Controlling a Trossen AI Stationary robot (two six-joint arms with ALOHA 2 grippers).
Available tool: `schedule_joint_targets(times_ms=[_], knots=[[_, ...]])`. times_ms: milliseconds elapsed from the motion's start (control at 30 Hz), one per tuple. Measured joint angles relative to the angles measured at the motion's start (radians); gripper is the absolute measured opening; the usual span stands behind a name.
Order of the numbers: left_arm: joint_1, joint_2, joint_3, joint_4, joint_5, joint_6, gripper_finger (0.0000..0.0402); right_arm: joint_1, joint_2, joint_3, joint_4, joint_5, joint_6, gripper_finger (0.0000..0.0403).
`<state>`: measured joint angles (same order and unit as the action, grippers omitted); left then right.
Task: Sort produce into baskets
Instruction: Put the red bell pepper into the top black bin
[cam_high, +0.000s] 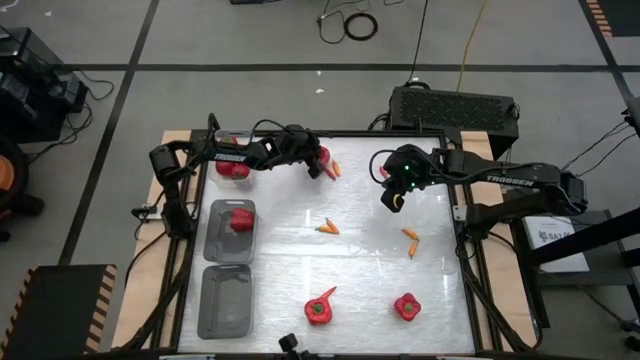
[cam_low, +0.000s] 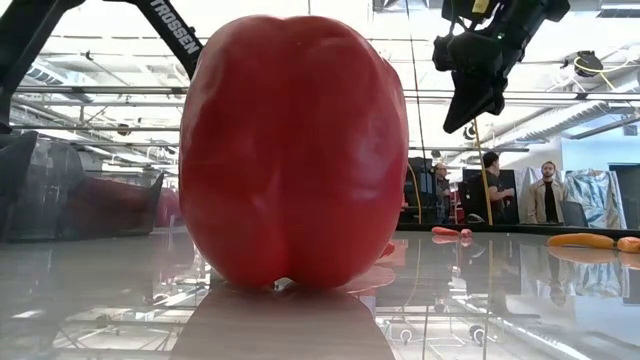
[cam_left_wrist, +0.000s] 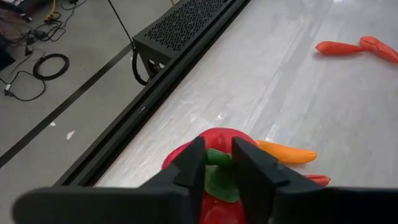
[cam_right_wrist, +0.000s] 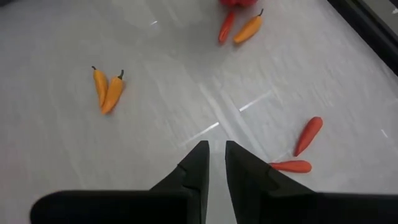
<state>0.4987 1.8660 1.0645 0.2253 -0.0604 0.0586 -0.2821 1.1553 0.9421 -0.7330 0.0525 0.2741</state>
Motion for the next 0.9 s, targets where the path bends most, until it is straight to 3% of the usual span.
schedule_joint_targets(times_ms=[200,400,500,733,900], knots=[[0.000,-0.023,-0.002,-0.009,0.005,-0.001,0.0018,0.000,0.000,0.000,0.000,-0.002,0.038,0.0045],[-0.003,-0.142,-0.002,-0.017,0.013,-0.040,0.0016,0.002,0.000,0.000,0.000,-0.002,0.059,0.0045],[-0.001,-0.245,0.000,-0.045,0.090,-0.118,0.0022,0.002,0.000,0.000,0.003,-0.006,0.076,0.0045],[-0.004,-0.524,0.000,-0.287,0.251,-0.328,0.0023,0.002,0.000,0.000,0.055,-0.007,0.107,0.0045],[-0.021,-0.715,0.000,-0.546,0.358,-0.488,0.0023,0.002,0.000,0.000,0.147,-0.035,0.133,0.0045]])
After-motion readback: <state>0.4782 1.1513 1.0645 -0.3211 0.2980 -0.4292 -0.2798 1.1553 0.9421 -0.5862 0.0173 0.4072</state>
